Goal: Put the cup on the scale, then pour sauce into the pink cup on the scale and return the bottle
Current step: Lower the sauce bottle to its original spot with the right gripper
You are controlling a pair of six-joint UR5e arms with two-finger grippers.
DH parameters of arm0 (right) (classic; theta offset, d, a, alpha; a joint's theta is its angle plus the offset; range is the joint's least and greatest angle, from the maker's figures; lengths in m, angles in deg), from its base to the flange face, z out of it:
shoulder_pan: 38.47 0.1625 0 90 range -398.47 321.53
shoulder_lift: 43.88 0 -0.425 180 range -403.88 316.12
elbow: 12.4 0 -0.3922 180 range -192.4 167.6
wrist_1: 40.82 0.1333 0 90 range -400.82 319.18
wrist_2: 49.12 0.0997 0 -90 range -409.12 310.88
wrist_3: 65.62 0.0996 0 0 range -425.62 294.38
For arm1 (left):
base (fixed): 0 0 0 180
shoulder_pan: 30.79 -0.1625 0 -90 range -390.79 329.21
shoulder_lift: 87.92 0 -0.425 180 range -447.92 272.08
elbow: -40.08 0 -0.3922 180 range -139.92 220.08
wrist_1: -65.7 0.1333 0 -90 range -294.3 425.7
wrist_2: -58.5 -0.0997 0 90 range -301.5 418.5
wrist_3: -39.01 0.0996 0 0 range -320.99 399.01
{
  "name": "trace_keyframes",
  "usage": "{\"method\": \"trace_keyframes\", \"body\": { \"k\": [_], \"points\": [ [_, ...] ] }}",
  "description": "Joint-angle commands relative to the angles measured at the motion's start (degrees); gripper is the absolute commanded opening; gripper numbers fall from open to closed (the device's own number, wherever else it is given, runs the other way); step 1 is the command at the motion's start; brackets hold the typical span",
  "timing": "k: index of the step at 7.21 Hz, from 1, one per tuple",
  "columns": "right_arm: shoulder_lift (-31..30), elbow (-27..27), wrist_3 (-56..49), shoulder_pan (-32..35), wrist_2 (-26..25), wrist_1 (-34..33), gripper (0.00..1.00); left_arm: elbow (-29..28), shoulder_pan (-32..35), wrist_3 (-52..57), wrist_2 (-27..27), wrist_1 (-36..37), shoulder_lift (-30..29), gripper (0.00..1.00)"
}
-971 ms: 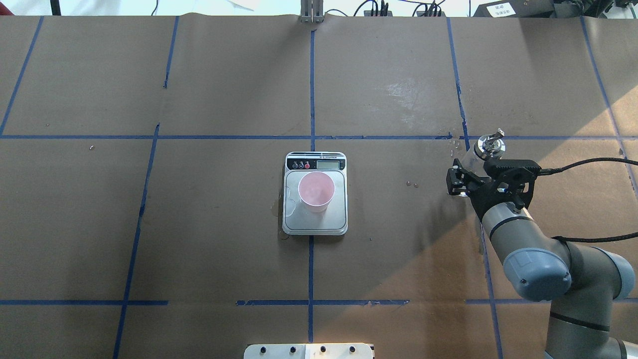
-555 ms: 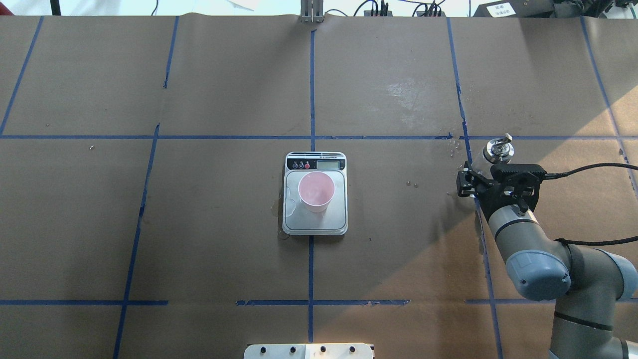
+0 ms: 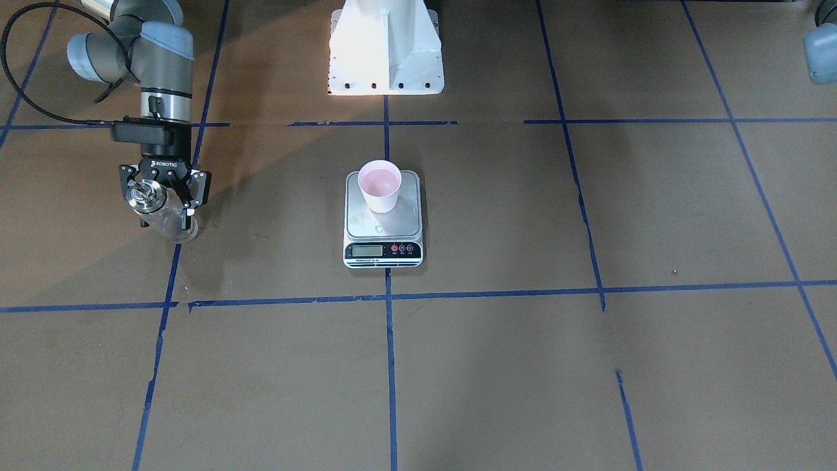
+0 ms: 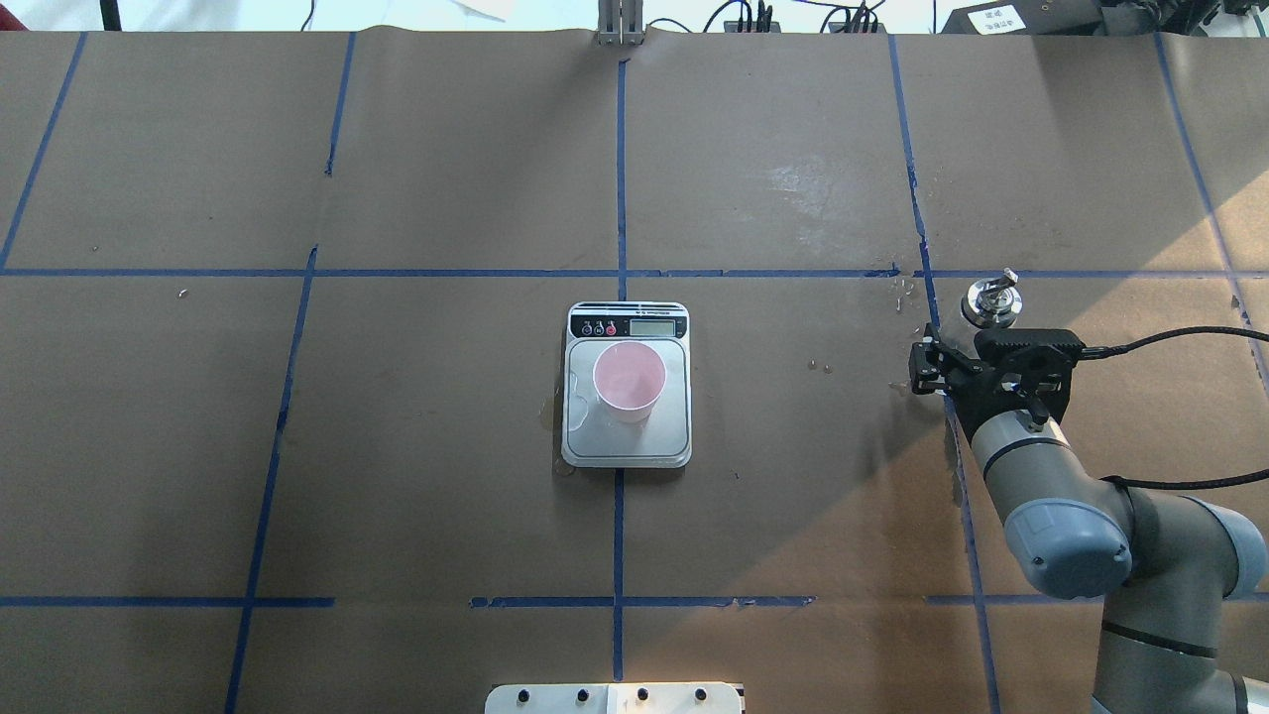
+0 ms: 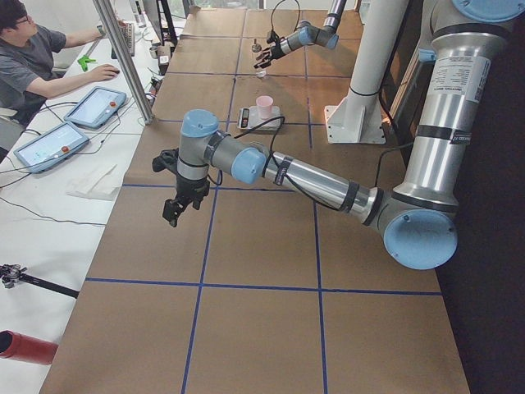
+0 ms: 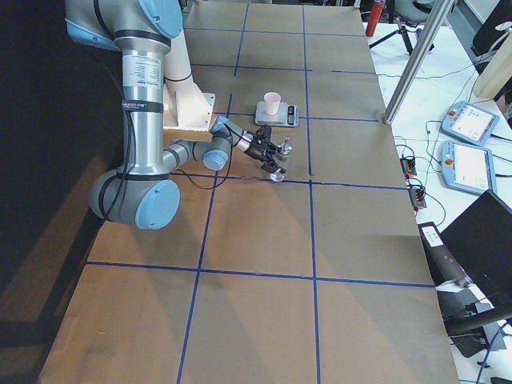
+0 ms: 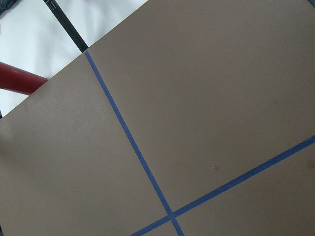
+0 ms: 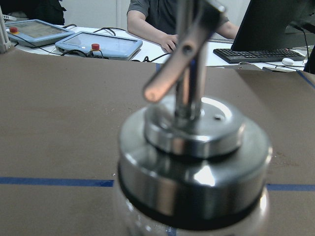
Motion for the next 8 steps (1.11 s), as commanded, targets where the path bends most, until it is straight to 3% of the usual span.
{"method": "trace_keyframes", "body": {
  "k": [1,2,5,8],
  "points": [
    [0.07,0.58,0.0,-0.12,0.04,-0.01,0.65,0.0,-0.02,0.03,-0.01,0.0,-0.05,1.0],
    [0.41,0.58,0.0,-0.12,0.04,-0.01,1.0,0.0,-0.02,0.03,-0.01,0.0,-0.05,1.0],
    [-0.19,-0.82,-0.88,0.14,2.31,0.08,1.0,0.0,-0.02,0.03,-0.01,0.0,-0.14,1.0],
    [-5.0,-8.52,-1.14,1.71,13.43,-0.8,1.0,0.09,-0.02,0.03,0.08,0.0,-0.14,1.0]
  ]
}}
